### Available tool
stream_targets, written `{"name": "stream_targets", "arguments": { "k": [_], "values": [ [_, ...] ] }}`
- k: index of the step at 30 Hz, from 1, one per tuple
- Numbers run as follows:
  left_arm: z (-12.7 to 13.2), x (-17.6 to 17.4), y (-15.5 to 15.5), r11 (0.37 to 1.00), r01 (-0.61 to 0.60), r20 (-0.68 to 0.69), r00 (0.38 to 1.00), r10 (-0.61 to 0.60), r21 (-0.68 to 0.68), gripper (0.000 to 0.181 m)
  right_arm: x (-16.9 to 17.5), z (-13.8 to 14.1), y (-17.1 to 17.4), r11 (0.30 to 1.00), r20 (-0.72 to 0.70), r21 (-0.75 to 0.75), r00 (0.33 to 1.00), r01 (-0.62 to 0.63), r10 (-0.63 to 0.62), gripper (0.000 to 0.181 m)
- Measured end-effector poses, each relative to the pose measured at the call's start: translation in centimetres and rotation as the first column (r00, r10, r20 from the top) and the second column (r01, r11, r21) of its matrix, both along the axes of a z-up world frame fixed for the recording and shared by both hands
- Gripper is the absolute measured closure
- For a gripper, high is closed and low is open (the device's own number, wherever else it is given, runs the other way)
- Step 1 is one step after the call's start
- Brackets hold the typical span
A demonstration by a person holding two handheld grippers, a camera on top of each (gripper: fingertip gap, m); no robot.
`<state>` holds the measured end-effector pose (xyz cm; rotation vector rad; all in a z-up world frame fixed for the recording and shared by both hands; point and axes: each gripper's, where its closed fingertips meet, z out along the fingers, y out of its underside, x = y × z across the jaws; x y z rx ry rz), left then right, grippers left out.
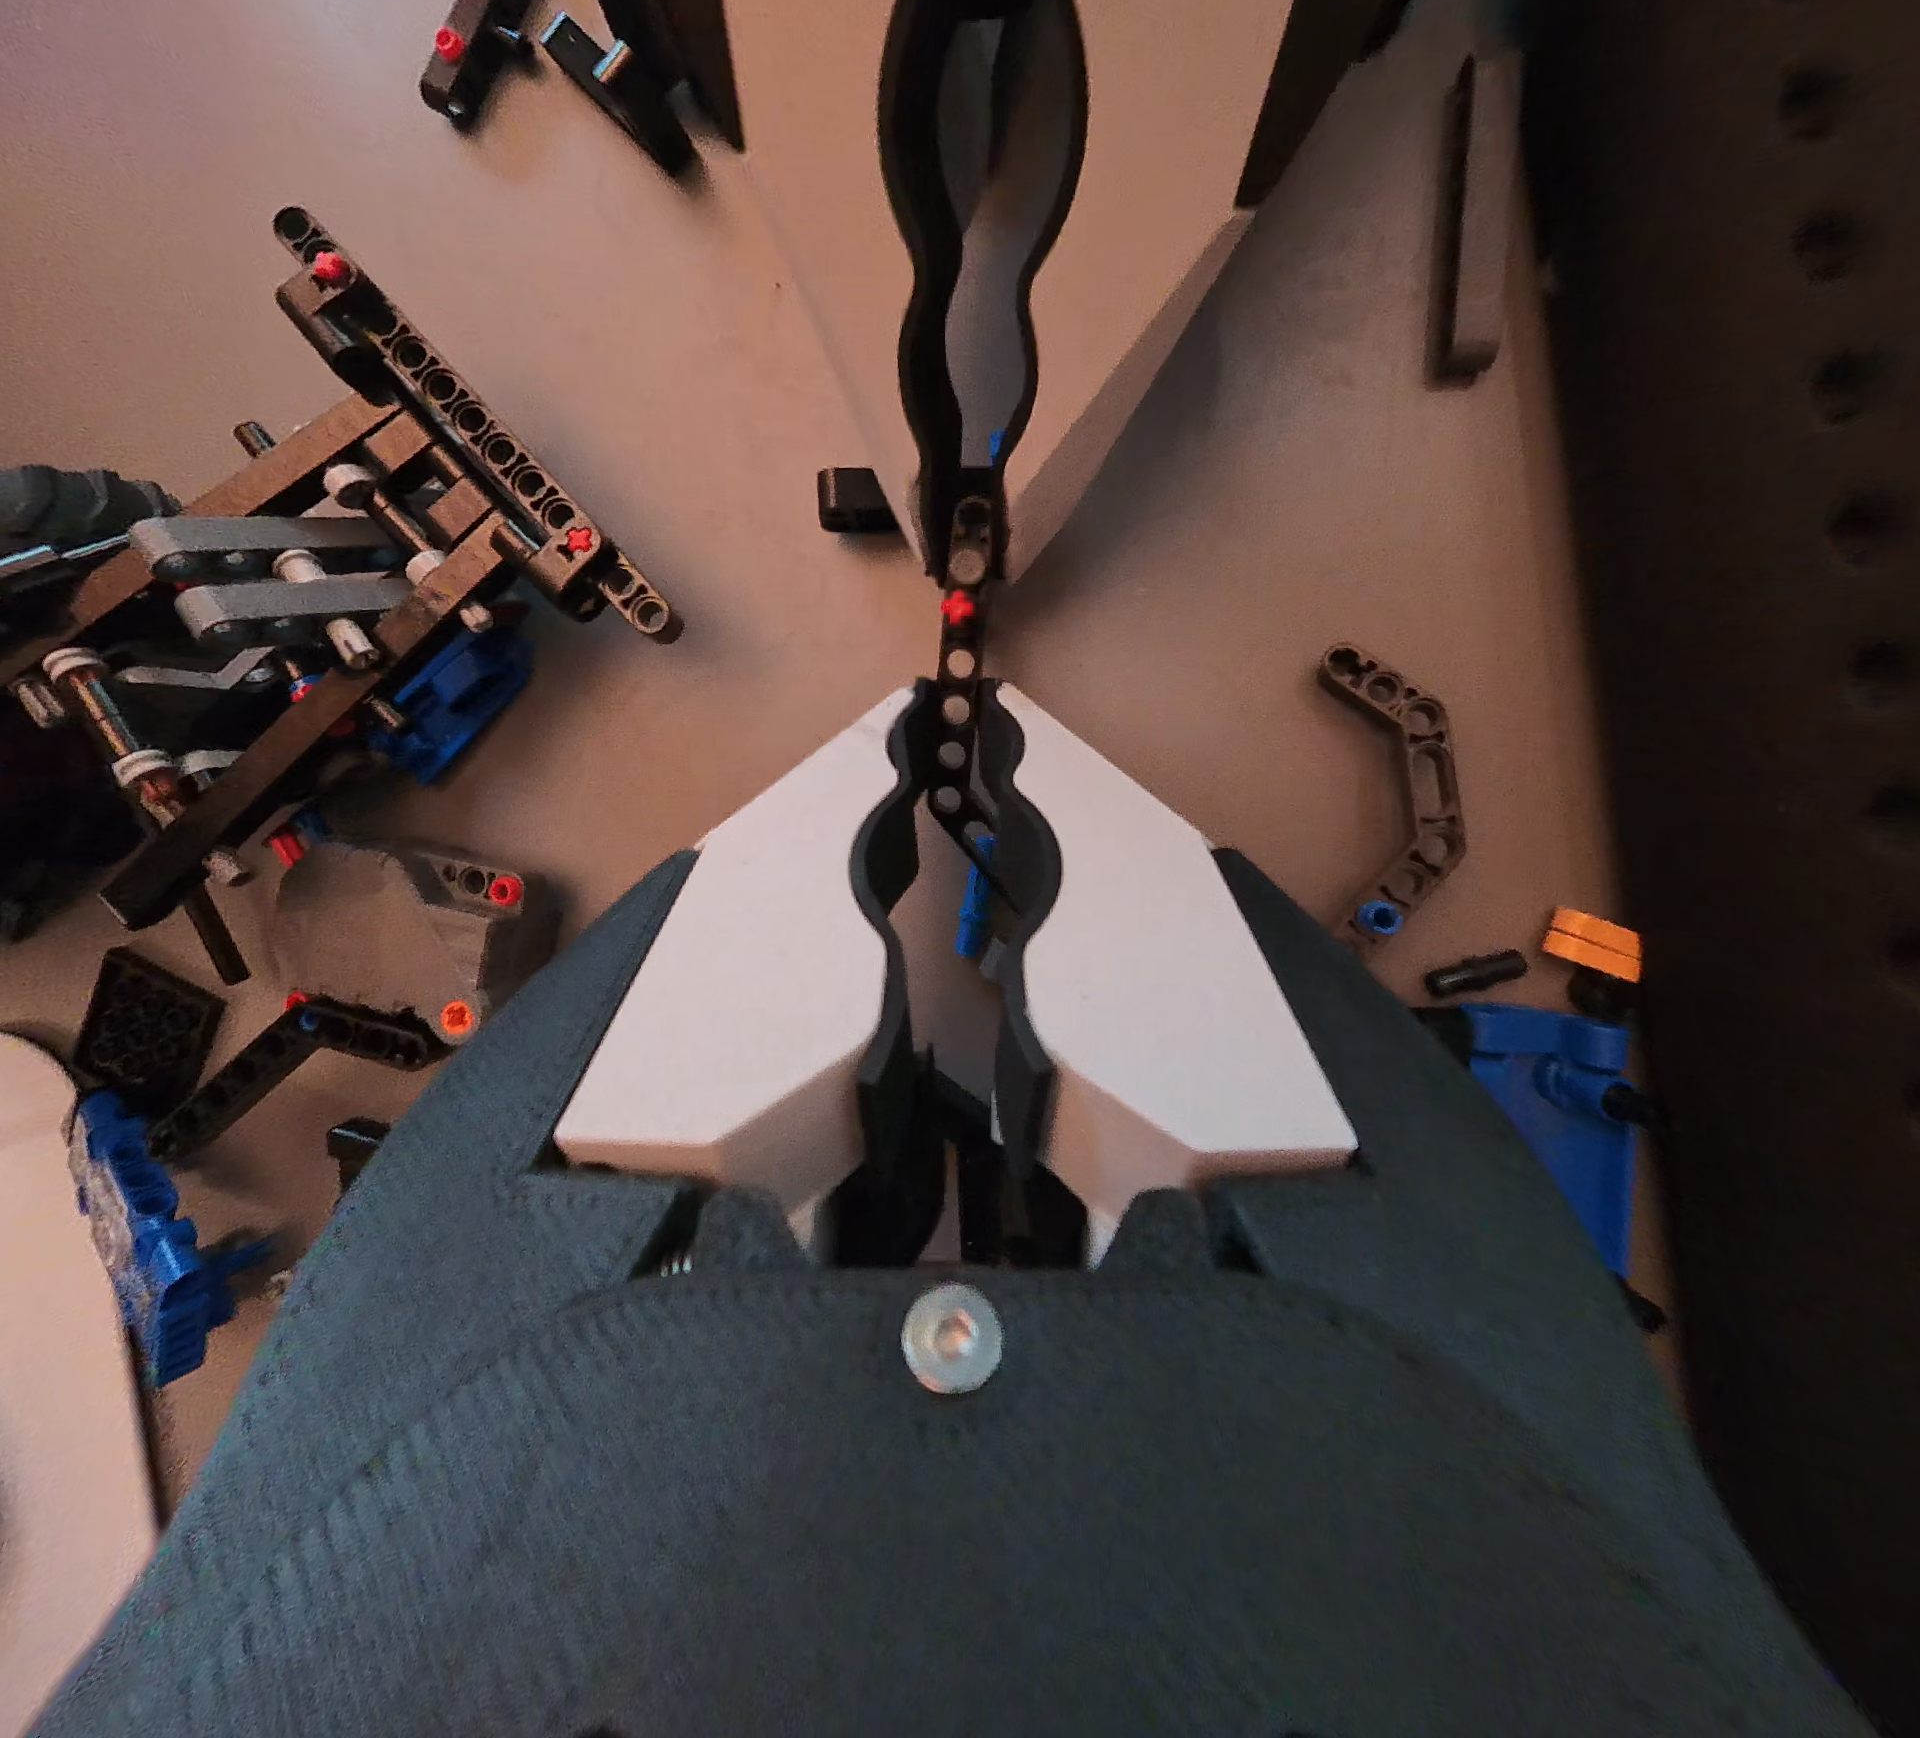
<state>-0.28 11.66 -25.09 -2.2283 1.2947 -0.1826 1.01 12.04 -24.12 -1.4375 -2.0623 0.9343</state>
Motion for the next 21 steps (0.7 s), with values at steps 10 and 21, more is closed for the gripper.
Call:
{"name": "stream_targets", "arguments": {
  "k": [10,21],
  "values": [
    [-0.7,0.1,0.9,1.000,0.001,-0.061,0.998,-0.002,-0.019,0.176,0.0,-0.2,0.7,0.999,-0.004,-0.020,0.999,0.032,-0.032,0.176],
    [-0.4,0.7,1.6,0.996,0.064,-0.239,0.968,-0.079,-0.068,0.176,1.0,-0.4,1.6,0.998,-0.010,0.028,0.998,0.054,-0.054,0.176]
  ]
}}
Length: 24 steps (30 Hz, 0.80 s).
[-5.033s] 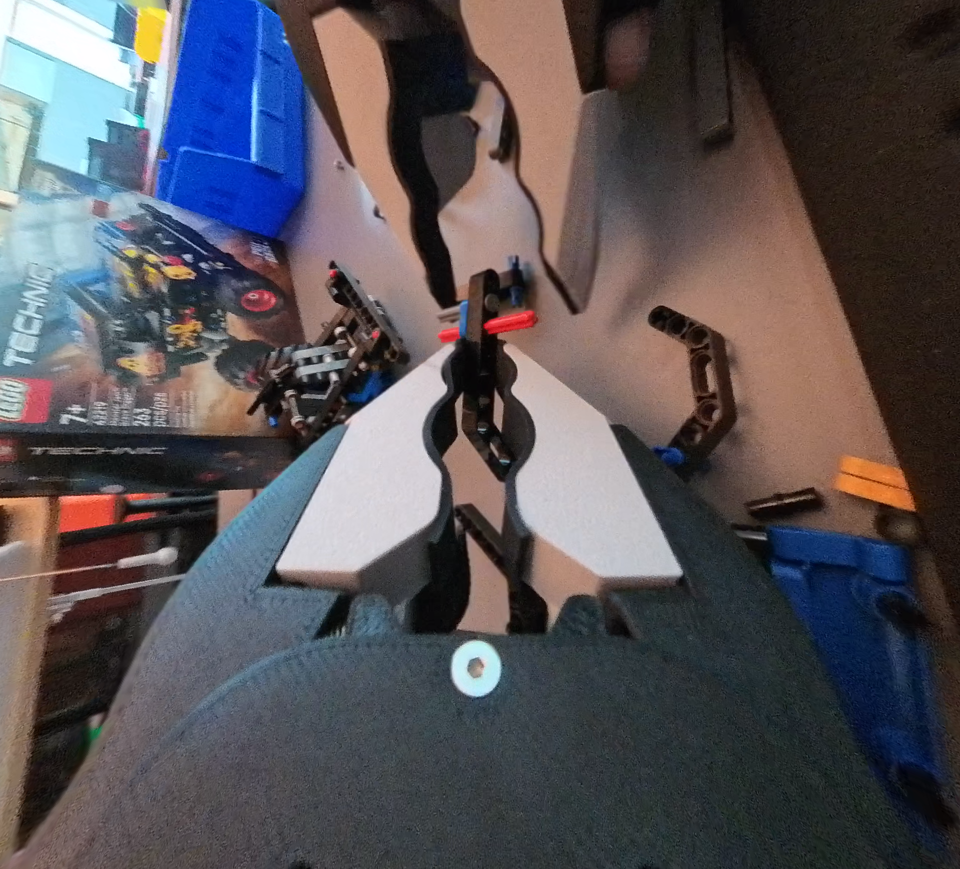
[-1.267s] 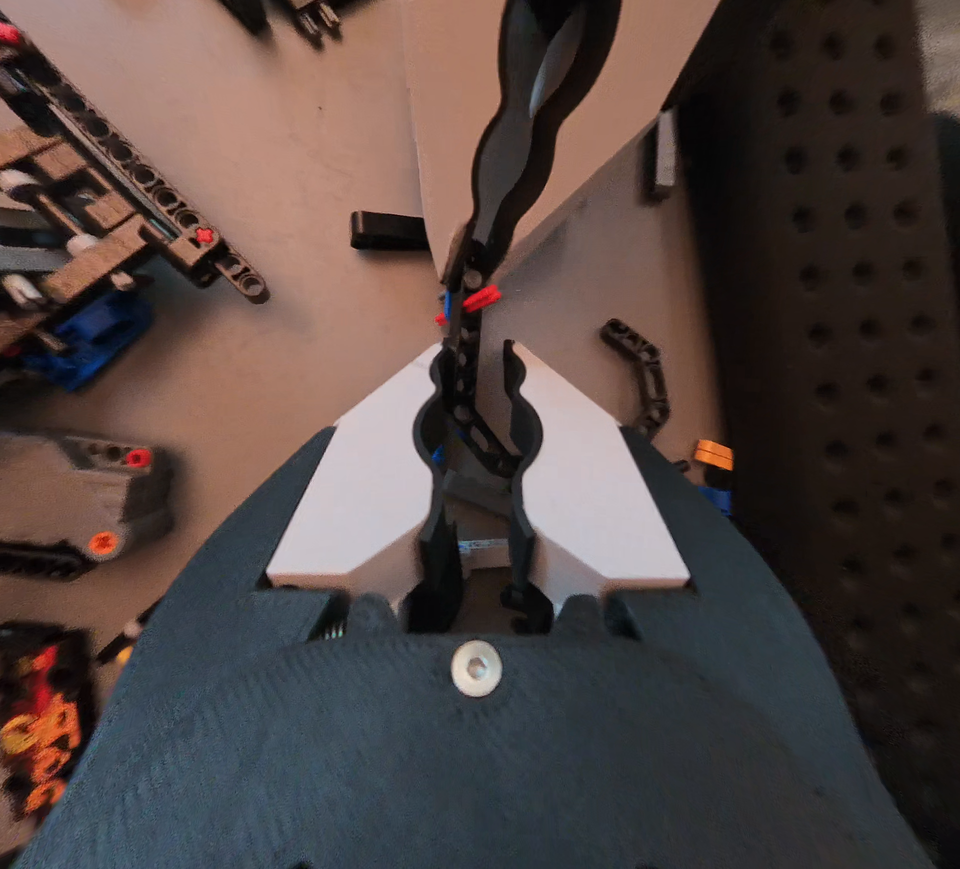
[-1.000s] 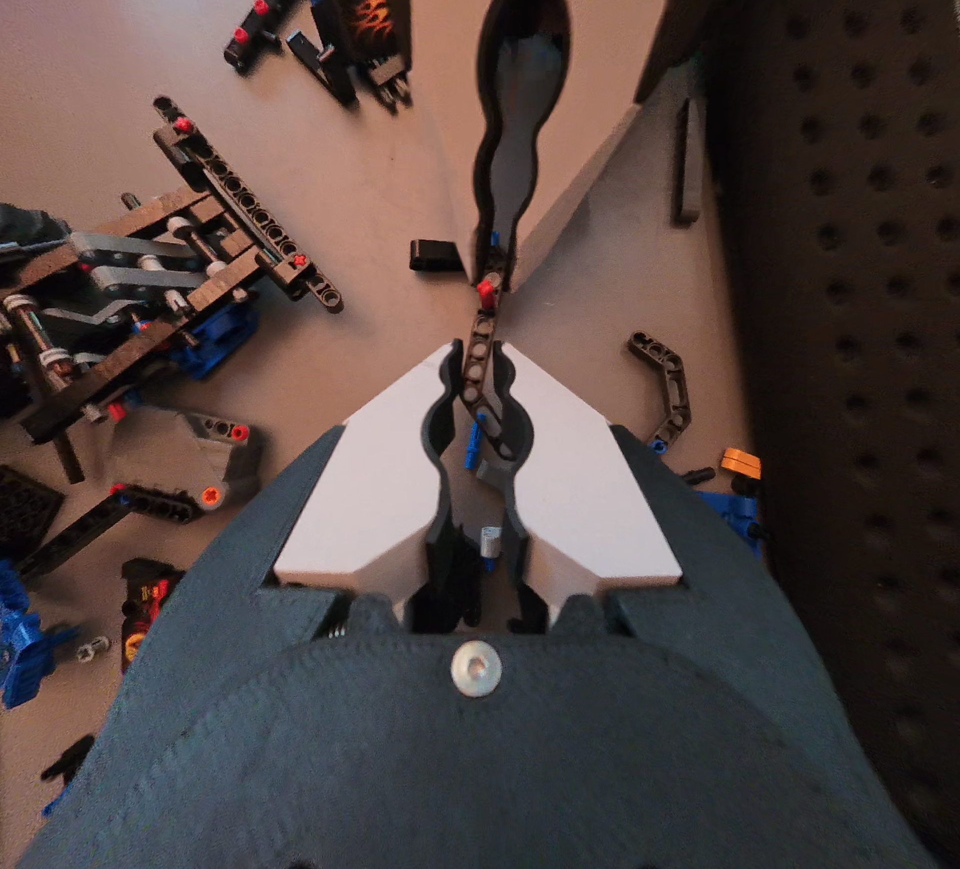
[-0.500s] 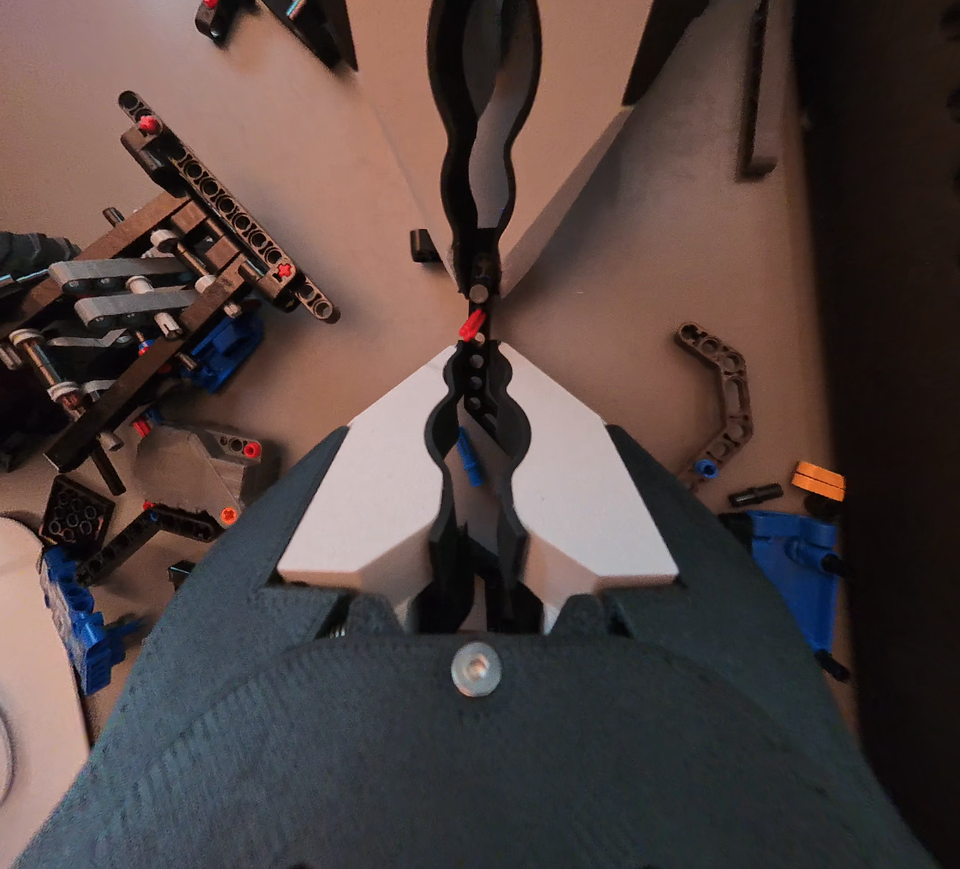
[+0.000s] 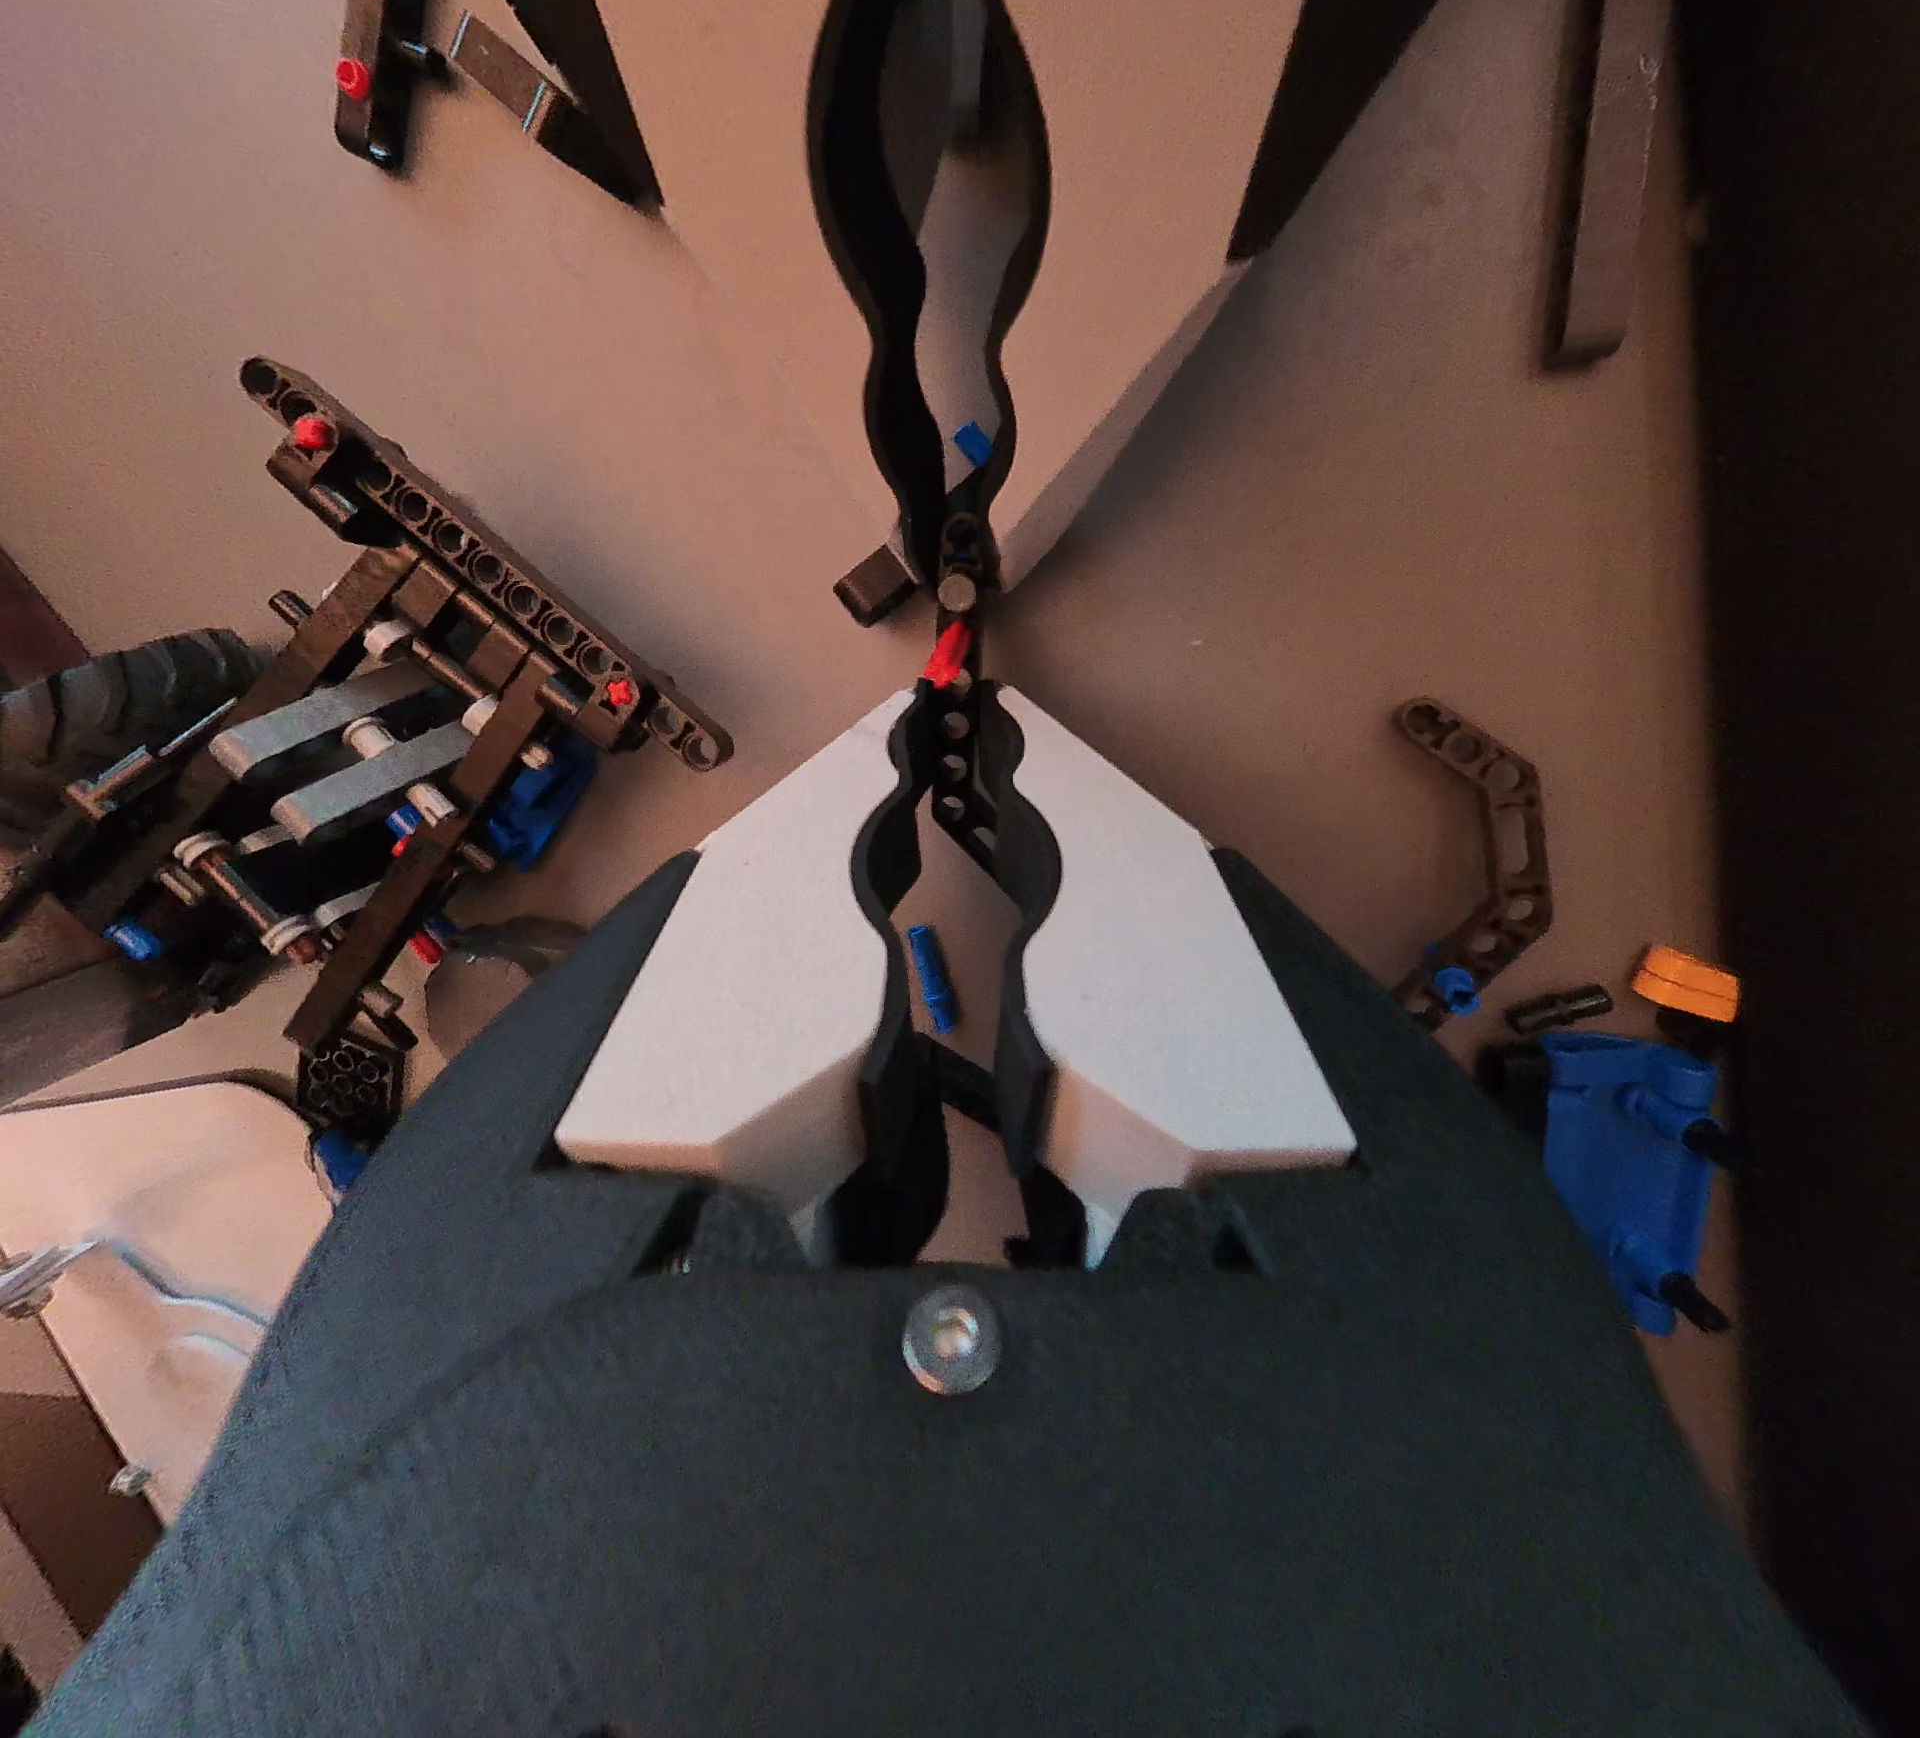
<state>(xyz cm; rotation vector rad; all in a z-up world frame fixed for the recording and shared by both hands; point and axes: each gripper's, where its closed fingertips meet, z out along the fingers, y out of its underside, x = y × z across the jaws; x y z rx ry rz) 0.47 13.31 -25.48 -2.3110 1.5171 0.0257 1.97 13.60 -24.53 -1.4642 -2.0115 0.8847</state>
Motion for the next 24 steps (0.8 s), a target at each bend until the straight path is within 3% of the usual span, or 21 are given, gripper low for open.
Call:
{"name": "stream_targets", "arguments": {
  "k": [6,14,24],
  "values": [
    [0.2,0.0,-0.9,0.994,-0.004,-0.012,1.000,0.003,-0.110,0.176,-0.4,0.4,-0.7,1.000,-0.027,0.025,0.999,-0.018,0.019,0.176],
    [-0.1,0.6,-0.3,0.977,0.008,0.027,1.000,-0.002,-0.211,0.177,0.1,0.2,-0.1,0.997,0.004,-0.083,1.000,0.000,0.000,0.177],
    [-0.7,1.1,0.4,0.978,0.001,0.020,1.000,0.003,-0.208,0.176,0.4,0.0,0.4,0.994,-0.006,-0.106,1.000,0.029,-0.030,0.178]
  ]
}}
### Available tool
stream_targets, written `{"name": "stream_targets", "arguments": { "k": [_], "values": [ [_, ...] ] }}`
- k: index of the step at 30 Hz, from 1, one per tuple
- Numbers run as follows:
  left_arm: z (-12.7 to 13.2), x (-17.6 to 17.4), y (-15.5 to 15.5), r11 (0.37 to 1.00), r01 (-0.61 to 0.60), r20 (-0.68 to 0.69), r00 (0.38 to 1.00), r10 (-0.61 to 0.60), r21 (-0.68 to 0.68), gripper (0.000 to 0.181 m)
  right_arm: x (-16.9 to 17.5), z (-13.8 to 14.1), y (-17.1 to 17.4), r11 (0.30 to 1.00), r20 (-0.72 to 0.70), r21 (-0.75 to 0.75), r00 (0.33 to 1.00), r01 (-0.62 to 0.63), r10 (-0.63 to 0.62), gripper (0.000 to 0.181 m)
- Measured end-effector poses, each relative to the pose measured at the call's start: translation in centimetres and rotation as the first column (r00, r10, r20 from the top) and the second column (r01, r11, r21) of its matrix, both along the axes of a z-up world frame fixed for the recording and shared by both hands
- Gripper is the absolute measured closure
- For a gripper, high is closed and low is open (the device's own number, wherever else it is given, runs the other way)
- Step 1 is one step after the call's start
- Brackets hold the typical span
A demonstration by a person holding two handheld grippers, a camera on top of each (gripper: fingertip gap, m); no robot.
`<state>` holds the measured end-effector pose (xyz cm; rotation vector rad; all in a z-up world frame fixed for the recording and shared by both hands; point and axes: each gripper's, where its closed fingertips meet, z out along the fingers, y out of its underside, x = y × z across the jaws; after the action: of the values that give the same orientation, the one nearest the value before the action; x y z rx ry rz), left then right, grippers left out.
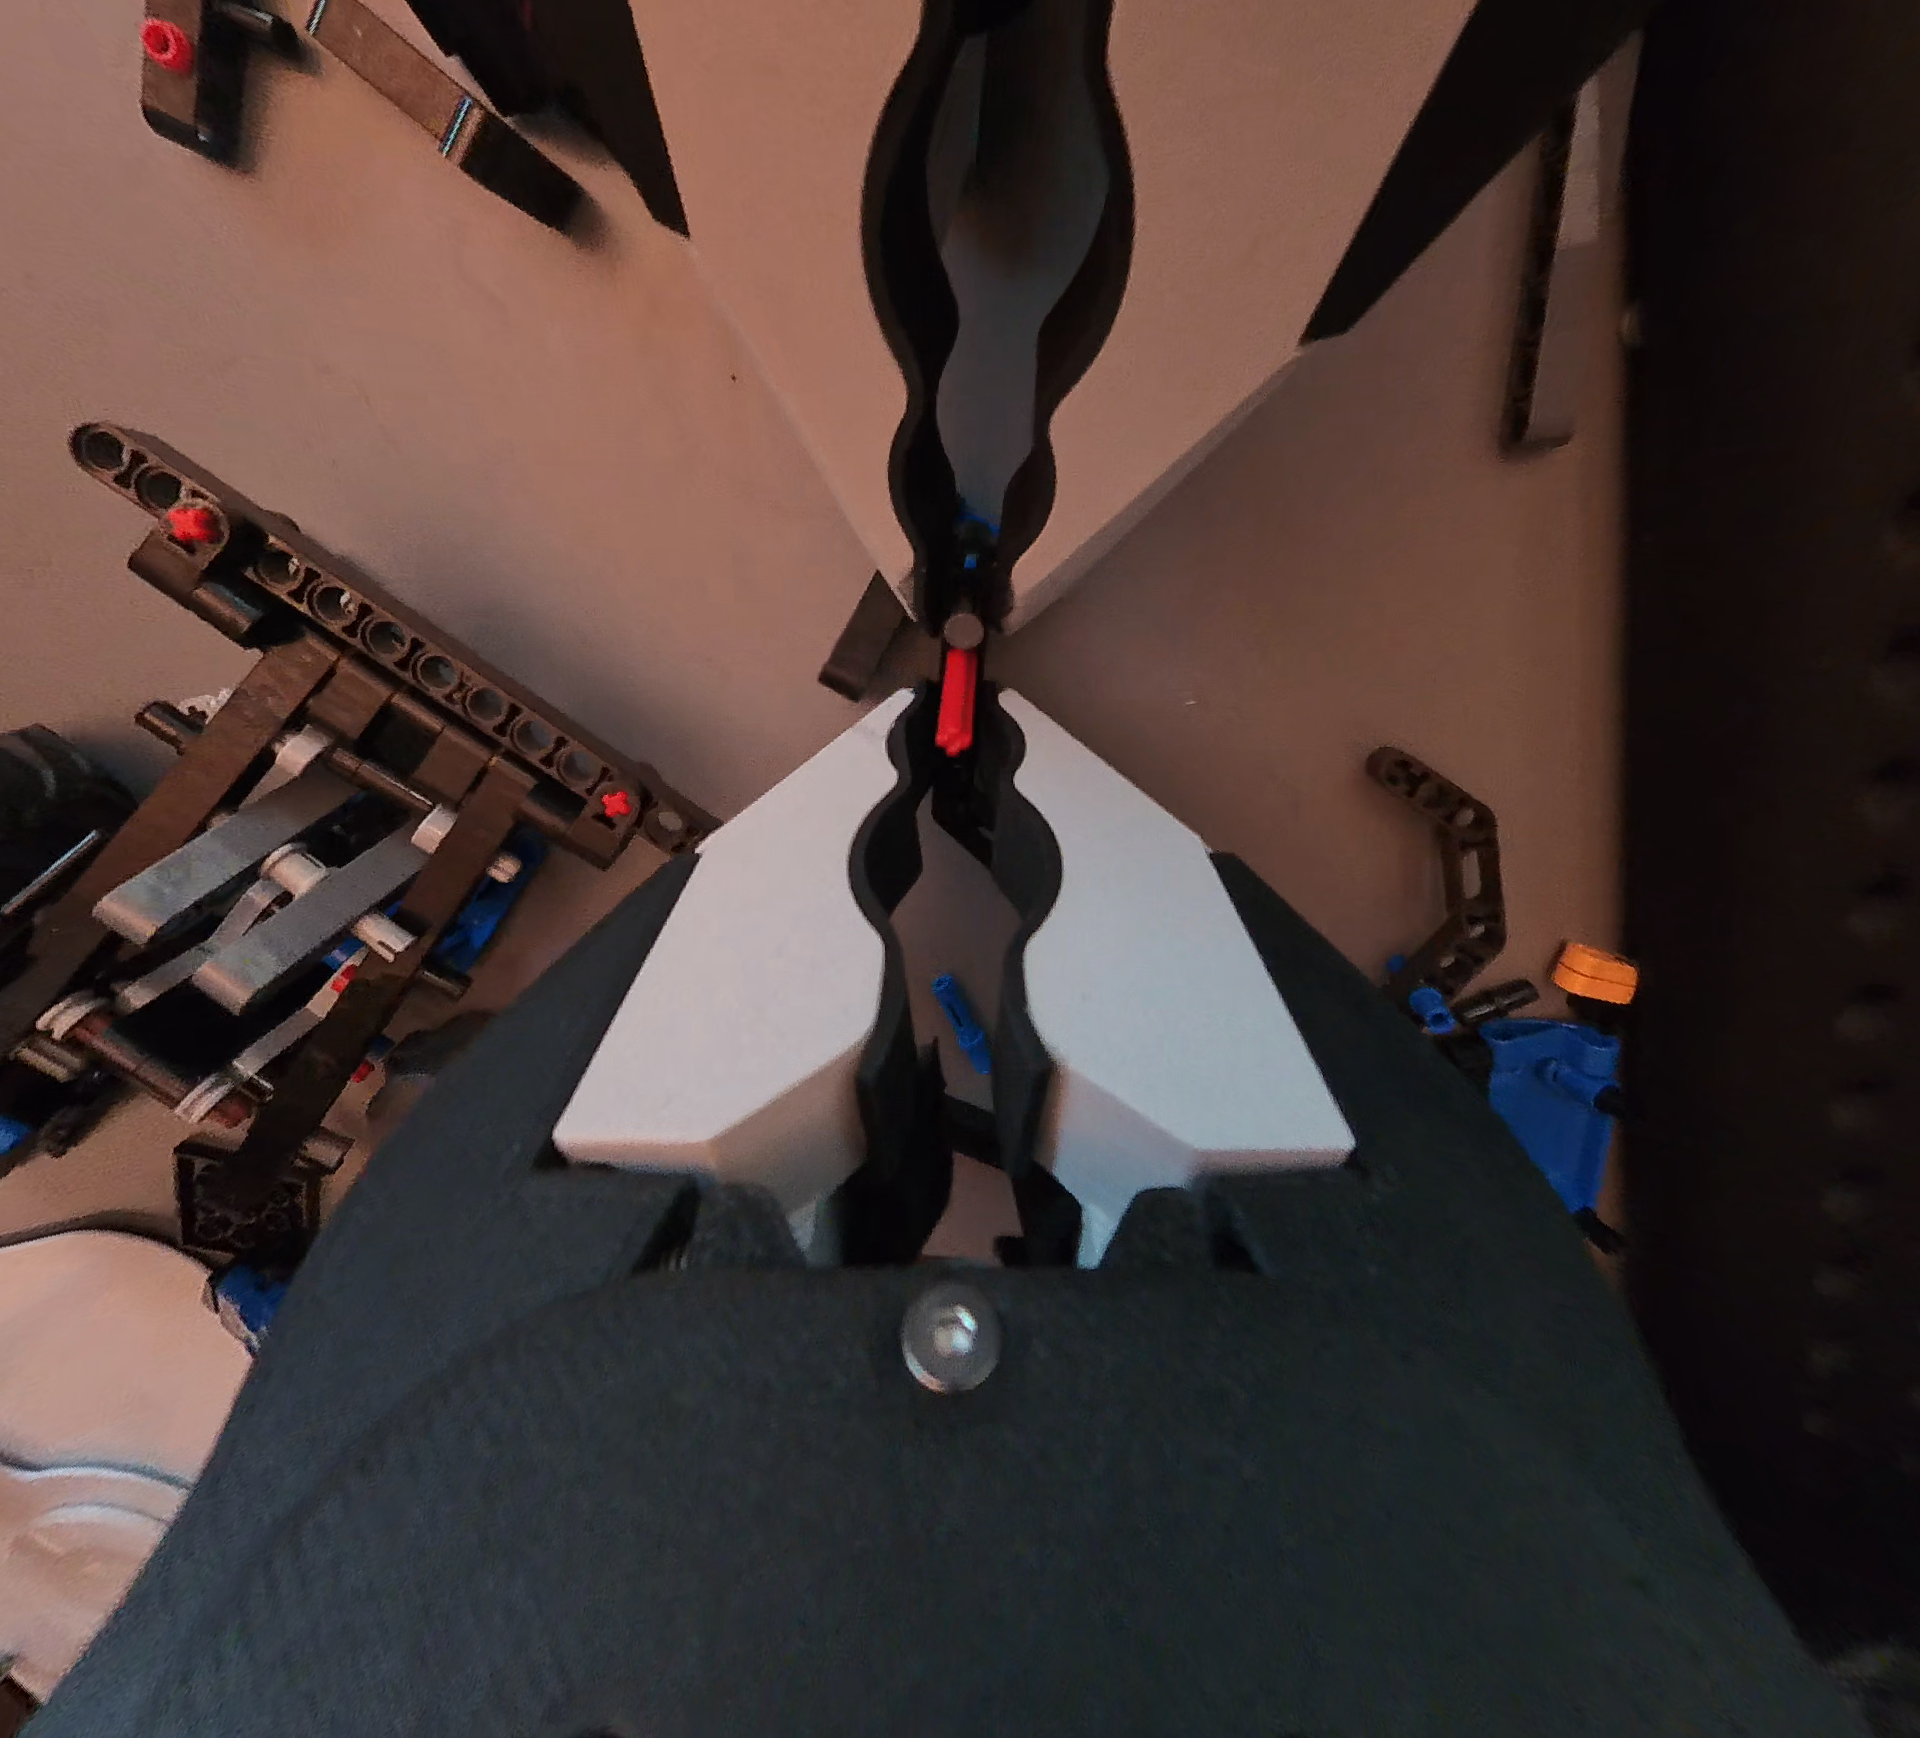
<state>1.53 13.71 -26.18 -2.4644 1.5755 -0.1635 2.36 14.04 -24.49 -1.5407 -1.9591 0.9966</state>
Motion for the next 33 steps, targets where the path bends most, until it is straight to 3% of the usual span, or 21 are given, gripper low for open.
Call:
{"name": "stream_targets", "arguments": {
  "k": [6,12,16,23,33],
  "values": [
    [0.0,-0.2,-1.1,1.000,-0.014,-0.005,1.000,0.014,-0.013,0.176,-0.3,0.6,-1.2,0.997,-0.037,0.071,0.999,-0.032,0.035,0.170],
    [0.1,-0.6,-1.8,0.998,-0.002,-0.051,0.999,-0.001,-0.057,0.176,-0.6,1.0,-1.6,0.996,-0.062,0.079,0.997,-0.039,0.044,0.177],
    [0.9,0.3,-0.8,0.999,-0.028,0.044,0.999,0.026,0.040,0.176,-0.4,0.9,-1.1,0.998,-0.062,0.059,0.998,-0.017,0.021,0.179],
    [1.0,0.8,-0.3,0.988,-0.051,0.096,0.995,0.037,0.149,0.176,0.0,1.0,-0.7,0.999,-0.068,0.035,0.998,-0.004,0.007,0.178],
    [1.0,0.4,-1.4,1.000,-0.019,0.035,0.999,0.018,0.023,0.176,0.4,1.2,-1.3,0.998,-0.079,0.027,0.995,-0.051,0.053,0.181]
  ]
}}
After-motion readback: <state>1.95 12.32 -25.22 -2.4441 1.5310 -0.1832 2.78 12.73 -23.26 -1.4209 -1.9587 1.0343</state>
